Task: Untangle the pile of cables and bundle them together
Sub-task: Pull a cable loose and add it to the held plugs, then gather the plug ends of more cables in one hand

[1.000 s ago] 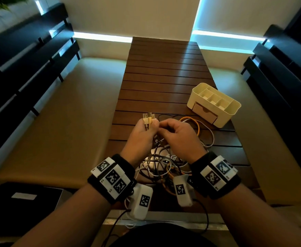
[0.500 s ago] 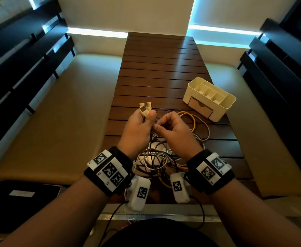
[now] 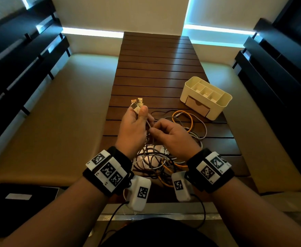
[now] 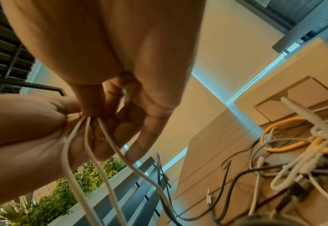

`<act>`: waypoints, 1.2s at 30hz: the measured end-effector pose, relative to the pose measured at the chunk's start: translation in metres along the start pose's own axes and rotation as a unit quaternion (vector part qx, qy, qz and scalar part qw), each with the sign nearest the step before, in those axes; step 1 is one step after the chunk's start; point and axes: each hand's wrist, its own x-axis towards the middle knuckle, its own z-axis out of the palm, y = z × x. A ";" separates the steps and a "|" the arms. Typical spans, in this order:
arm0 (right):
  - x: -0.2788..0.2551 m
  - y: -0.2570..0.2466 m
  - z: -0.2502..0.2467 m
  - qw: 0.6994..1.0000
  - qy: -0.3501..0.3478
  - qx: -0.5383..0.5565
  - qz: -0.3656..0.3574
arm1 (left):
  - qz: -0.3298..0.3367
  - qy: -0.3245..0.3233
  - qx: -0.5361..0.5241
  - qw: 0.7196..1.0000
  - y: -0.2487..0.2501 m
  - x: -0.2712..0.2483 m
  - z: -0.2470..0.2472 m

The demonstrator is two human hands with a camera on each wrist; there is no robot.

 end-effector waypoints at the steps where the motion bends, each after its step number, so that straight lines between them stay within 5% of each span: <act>1: 0.000 -0.002 -0.003 1.000 0.007 -0.023 -0.007 | 0.002 0.005 -0.016 1.000 0.001 0.000 -0.002; 8: 0.003 -0.031 -0.012 0.983 0.105 -0.045 -0.142 | 0.015 -0.041 0.002 0.999 0.003 -0.005 -0.006; 17: 0.009 -0.041 -0.007 0.985 0.120 -0.033 -0.116 | 0.057 -0.129 0.103 0.985 0.003 -0.009 -0.006; 25: 0.010 -0.045 -0.013 0.986 0.062 -0.058 -0.147 | 0.037 -0.162 -0.001 0.986 0.003 -0.014 -0.006; 36: 0.007 -0.046 -0.010 0.987 0.051 0.042 -0.148 | 0.020 -0.193 -0.027 0.981 0.002 -0.011 -0.012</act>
